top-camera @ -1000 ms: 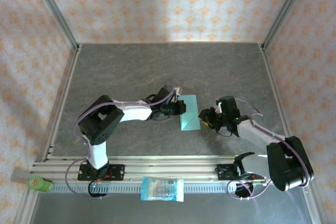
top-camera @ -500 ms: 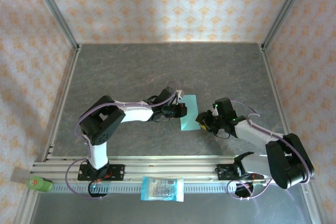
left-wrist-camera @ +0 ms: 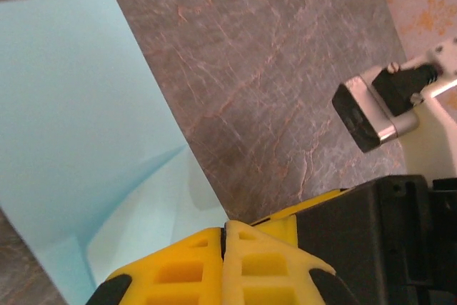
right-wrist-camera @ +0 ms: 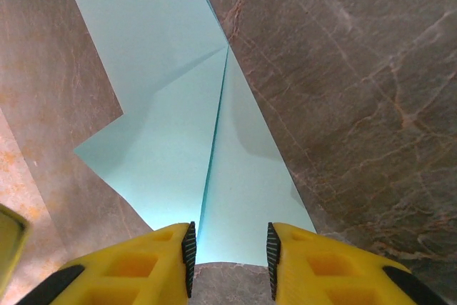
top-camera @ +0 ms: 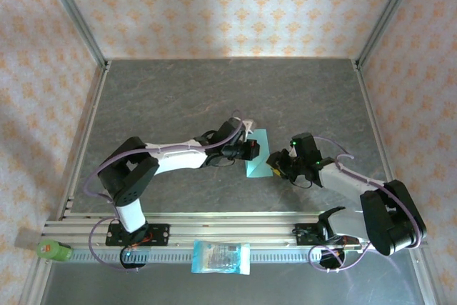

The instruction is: Fold a paper plane with a square sheet of paper (pick it up from the middle)

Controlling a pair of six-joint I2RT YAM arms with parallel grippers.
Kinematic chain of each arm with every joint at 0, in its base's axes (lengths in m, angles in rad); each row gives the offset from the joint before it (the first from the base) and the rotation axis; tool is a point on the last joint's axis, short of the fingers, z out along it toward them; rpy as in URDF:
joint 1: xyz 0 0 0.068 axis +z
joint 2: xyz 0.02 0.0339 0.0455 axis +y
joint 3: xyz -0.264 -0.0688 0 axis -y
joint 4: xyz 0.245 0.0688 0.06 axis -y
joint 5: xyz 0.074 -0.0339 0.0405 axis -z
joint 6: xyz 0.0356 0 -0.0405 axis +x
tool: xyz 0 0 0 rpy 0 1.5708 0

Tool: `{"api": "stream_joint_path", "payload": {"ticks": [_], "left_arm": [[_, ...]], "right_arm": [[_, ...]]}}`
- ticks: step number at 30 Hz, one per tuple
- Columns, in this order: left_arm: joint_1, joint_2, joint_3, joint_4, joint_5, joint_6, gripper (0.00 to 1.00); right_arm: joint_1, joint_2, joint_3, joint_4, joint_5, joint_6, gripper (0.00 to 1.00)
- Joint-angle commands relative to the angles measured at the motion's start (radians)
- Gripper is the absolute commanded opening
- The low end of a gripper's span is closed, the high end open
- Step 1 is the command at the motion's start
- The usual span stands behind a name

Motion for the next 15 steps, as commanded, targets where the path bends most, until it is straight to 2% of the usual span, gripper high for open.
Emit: {"api": "stream_joint_path", "payload": {"ticks": [1,6,15], "left_arm": [[-0.002,0.062,0.045,-0.098,-0.051,0.018,0.01],[-0.001,0.123,0.044,-0.145,-0.125,0.016,0.00],[-0.006,0.132,-0.035,-0.070,-0.096,-0.008,0.00]], "right_arm": [[0.008,0.005,0.007,0.015,0.002,0.007,0.33],[0.008,0.002,0.007,0.013,-0.003,0.000,0.34],[0.014,0.054,0.012,0.006,-0.025,-0.016,0.34]]}}
